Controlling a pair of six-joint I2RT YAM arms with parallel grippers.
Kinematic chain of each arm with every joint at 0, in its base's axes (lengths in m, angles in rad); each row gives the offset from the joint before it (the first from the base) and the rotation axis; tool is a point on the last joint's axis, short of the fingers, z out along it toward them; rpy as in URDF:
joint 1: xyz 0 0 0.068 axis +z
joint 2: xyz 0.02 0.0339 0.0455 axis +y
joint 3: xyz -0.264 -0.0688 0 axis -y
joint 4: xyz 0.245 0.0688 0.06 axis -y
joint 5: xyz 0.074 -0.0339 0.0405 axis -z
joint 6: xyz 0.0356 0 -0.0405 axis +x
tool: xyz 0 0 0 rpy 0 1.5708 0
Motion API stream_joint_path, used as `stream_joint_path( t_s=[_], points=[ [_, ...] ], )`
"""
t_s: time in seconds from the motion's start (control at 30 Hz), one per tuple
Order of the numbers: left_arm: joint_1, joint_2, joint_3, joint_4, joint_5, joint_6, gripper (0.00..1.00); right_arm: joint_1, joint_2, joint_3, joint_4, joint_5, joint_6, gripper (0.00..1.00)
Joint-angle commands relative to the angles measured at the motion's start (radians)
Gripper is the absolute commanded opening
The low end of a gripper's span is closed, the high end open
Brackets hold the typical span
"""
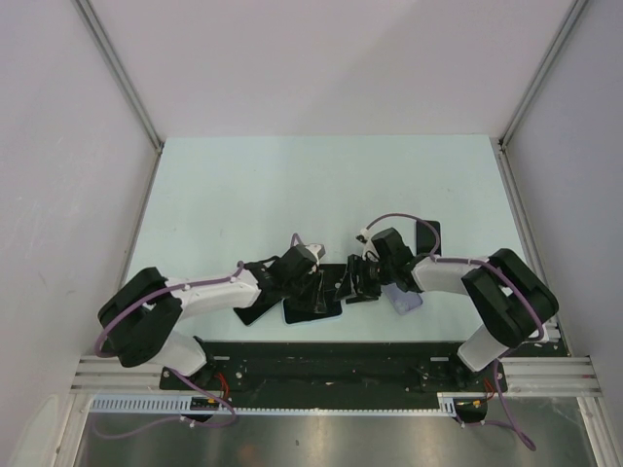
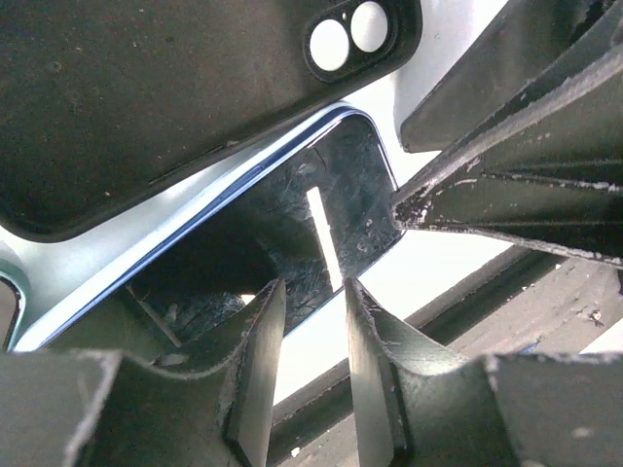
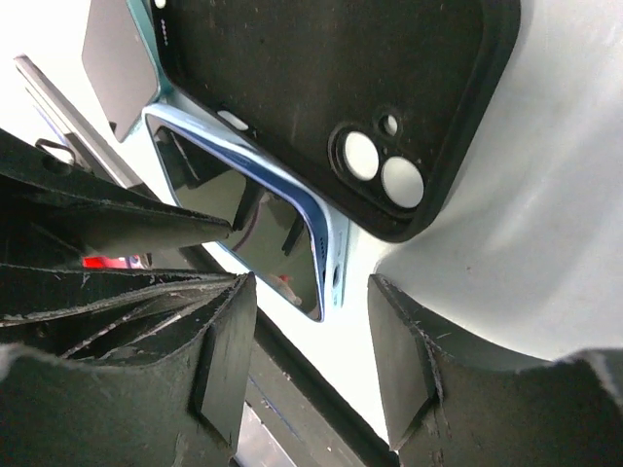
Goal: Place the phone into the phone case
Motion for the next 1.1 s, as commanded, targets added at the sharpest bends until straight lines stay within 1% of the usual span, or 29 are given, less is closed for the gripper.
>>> stream_joint_path(
  t_s=[0.0,0.07,0.23,0.37,0.5,0.57,0.6,0.8,0.93,1.07],
  points=[
    [0.019,0.005,-0.031,-0.092,-0.093,0.042,0.38,-0.024,0.052,-0.019,0.082,-0.017,0.008,0.53],
    [0.024,0.005,-0.028,-0.095,-0.084,0.049,0.39,-0.026,0.068,-0.018,0.098,-0.011,0.016,0.49],
    [0.028,0.016,-0.027,-0.095,-0.088,0.056,0.39,-0.020,0.075,-0.018,0.110,0.033,0.022,0.45],
    [0.036,0.046,-0.022,-0.098,-0.096,0.063,0.39,-0.020,0.088,-0.001,0.089,0.104,0.005,0.42],
    [0.047,0.114,-0.013,-0.100,-0.079,0.073,0.37,0.007,0.118,0.046,-0.025,0.182,-0.049,0.39],
    [0.047,0.142,-0.008,-0.100,-0.069,0.076,0.35,0.028,0.132,0.060,-0.039,0.217,-0.064,0.37],
    [0.047,0.163,-0.008,-0.100,-0.067,0.076,0.35,0.037,0.140,0.068,-0.077,0.225,-0.072,0.35],
    [0.047,0.220,-0.022,-0.101,-0.076,0.088,0.33,0.095,0.224,0.100,-0.152,0.288,-0.087,0.26],
    [0.047,0.243,-0.042,-0.100,-0.079,0.094,0.33,0.134,0.258,0.111,-0.197,0.323,-0.092,0.23],
    [0.047,0.284,-0.042,-0.098,-0.064,0.080,0.30,0.168,0.276,0.112,-0.224,0.366,-0.087,0.19]
  ],
)
